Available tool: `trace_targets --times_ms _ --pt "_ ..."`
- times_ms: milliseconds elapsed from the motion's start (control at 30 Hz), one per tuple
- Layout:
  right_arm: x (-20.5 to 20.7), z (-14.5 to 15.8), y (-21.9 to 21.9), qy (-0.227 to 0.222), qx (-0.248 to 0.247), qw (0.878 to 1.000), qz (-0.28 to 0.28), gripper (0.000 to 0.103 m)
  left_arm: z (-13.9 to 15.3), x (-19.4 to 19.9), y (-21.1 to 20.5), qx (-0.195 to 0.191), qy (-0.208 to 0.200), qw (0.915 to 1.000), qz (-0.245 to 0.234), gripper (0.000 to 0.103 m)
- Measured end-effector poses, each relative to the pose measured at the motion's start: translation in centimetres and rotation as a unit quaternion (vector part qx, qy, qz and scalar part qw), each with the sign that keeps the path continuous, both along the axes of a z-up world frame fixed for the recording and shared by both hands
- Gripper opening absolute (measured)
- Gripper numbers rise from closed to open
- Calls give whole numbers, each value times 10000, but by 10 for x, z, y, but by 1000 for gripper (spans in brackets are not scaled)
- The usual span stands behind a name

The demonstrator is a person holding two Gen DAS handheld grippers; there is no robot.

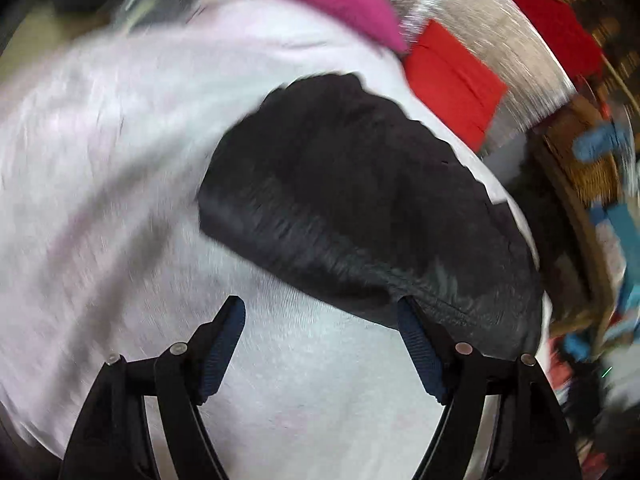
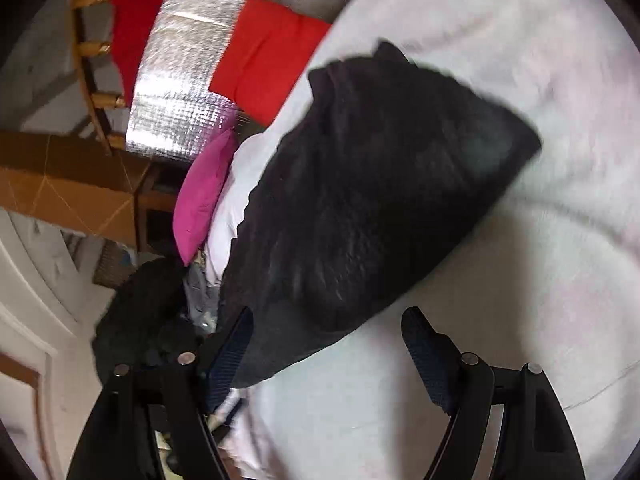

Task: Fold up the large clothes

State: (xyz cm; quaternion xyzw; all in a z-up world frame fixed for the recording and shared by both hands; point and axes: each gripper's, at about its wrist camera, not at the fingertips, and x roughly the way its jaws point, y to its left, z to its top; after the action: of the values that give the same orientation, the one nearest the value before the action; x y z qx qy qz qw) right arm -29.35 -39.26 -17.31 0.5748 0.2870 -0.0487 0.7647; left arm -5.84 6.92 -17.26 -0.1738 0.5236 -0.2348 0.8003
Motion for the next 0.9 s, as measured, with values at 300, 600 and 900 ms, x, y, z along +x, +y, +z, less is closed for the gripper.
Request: trace_targets --times_ms 300,600,900 --pt "30 -28 -5 44 556 9969 -555 80 -11 22 0 -408 197 9964 713 86" --pt "60 -25 -12 52 242 9954 -921 76 -17 52 -9 -651 2 9913 1148 80" --pt "61 -2 4 303 -798 9932 -794 37 5 39 -17 -272 -801 9936 744 40"
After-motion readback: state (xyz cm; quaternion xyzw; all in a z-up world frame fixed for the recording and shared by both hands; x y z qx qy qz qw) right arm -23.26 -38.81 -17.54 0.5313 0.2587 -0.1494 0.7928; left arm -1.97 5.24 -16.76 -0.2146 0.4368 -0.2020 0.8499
